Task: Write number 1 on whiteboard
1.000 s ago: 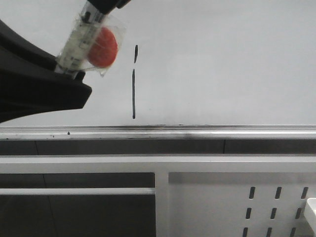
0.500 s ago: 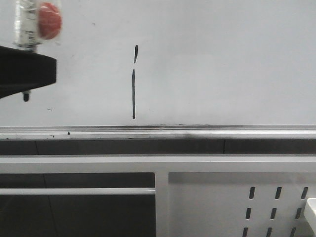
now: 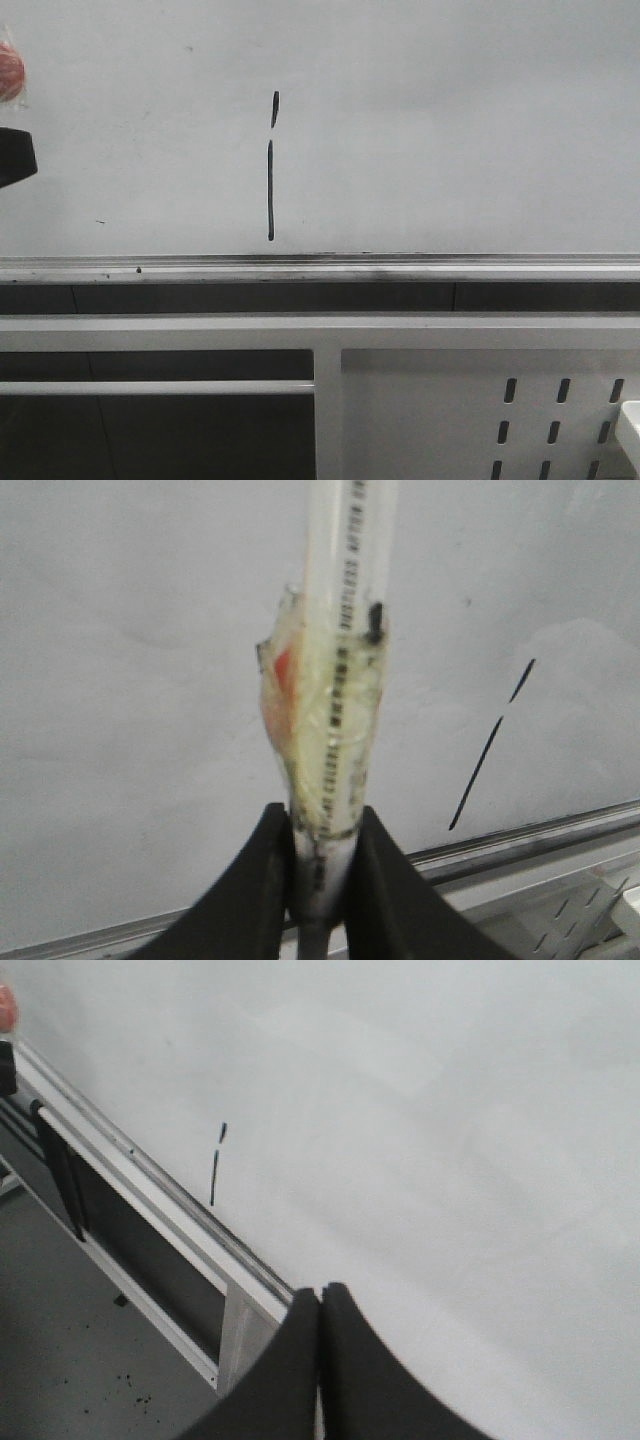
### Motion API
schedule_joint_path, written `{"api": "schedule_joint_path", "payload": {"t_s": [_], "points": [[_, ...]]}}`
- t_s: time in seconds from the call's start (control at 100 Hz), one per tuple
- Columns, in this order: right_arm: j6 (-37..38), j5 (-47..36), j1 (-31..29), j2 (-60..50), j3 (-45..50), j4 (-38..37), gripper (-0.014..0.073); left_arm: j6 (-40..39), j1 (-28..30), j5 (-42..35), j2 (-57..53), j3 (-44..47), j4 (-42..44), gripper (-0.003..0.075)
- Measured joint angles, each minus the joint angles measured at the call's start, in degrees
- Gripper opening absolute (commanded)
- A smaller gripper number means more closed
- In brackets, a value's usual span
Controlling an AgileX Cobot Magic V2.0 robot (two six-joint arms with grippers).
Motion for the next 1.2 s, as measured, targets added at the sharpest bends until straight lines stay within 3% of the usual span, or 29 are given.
{"api": "schedule_joint_path", "payload": {"t_s": [0.37,0.69,1.2], "points": [[4.8,-1.4,0.0,-4.2,4.4,-1.8,-0.0056,-3.4,0.0,-12.7,16.8,-3.8,3.0,-0.0020],[4.9,-1.7,0.0,-4.2,4.4,-1.8,-0.0056,-5.1,0.0,-11.3,21.2,-8.8,2.4,-0.0020],[4.9,-1.9,0.0,-4.2,4.4,-1.8,-0.0056,-5.1,0.0,-10.9,21.2,-9.0,1.5,-0.0020]]}}
